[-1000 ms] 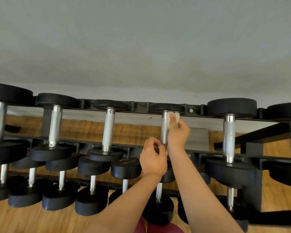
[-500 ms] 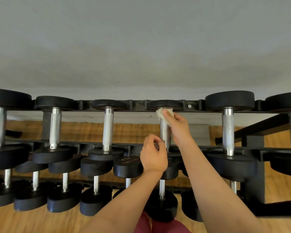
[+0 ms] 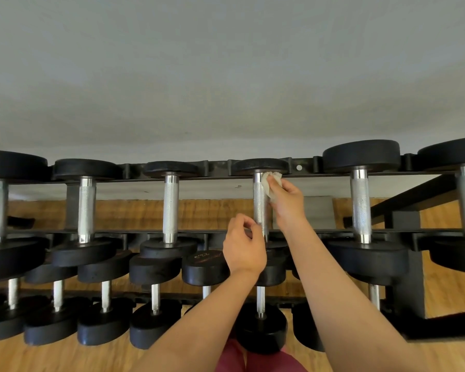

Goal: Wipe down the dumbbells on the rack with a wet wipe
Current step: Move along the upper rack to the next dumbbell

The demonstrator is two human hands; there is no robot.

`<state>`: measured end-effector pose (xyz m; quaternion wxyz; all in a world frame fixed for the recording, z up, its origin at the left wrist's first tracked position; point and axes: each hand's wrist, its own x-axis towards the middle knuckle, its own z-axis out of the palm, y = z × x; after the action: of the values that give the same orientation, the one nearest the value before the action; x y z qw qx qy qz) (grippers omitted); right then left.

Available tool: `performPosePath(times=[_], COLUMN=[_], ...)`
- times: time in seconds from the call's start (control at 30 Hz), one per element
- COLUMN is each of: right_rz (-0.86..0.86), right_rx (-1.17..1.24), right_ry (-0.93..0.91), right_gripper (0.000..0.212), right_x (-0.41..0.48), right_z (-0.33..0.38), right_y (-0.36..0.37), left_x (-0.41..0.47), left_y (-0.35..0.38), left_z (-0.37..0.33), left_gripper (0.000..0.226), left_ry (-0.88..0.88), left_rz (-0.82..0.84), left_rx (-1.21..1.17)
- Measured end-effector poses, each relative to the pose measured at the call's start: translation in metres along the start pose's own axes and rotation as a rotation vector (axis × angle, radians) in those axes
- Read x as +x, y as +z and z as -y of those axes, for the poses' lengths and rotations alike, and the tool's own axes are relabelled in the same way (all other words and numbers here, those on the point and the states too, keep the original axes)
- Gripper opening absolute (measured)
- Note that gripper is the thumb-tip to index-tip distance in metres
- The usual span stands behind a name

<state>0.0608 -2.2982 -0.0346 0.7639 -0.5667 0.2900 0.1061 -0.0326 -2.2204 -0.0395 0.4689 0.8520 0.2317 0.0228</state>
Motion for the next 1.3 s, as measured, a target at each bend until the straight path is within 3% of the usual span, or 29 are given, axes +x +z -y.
performPosePath(times=[0.17,0.37,0.5,0.63,0.77,0.97,1.2,1.3], right_rz=[0.117,0.011,0.129,0.045,0.115,0.03,-0.013,0.053], right_rx=[-0.14,-0.097,-0.16,-0.117,-0.151,-0.035,-0.094,-0.117], right_ry=[0.0,-0.047,-0.021,-0.049,-0.044,-0.042,-0.089,-0.069], right_gripper=[0.019,0.012,0.007,0.01,0.012,0.013,0.019,0.015], right_x=[-0.003,-0.003,-0.004,-0.003,-0.005,-0.011,-0.01,-0.012], right_z=[-0.005,-0.005,-0.002,-0.005,-0.012,-0.016,-0.016,-0.02], right_y=[-0.005,-0.008,-0.01,-0.013,-0.009,-0.003,-0.006,-0.011], left_x=[0.0,0.0,0.001,0.0,0.001,0.001,0.001,0.001], left_y=[0.001,-0.001,-0.001,-0.001,0.0,0.0,0.0,0.0], left_z=[0.0,0.001,0.0,0.0,0.001,0.002,0.003,0.002], left_gripper=[0.013,0.014,0.014,0.014,0.014,0.014,0.014,0.016], left_ry=[-0.003,-0.01,-0.008,-0.002,0.005,0.007,0.008,0.007], left_rz=[0.003,0.011,0.008,0.008,0.007,-0.001,0.006,0.01], left_rx=[0.002,-0.014,0.008,0.011,-0.004,-0.008,-0.009,-0.017])
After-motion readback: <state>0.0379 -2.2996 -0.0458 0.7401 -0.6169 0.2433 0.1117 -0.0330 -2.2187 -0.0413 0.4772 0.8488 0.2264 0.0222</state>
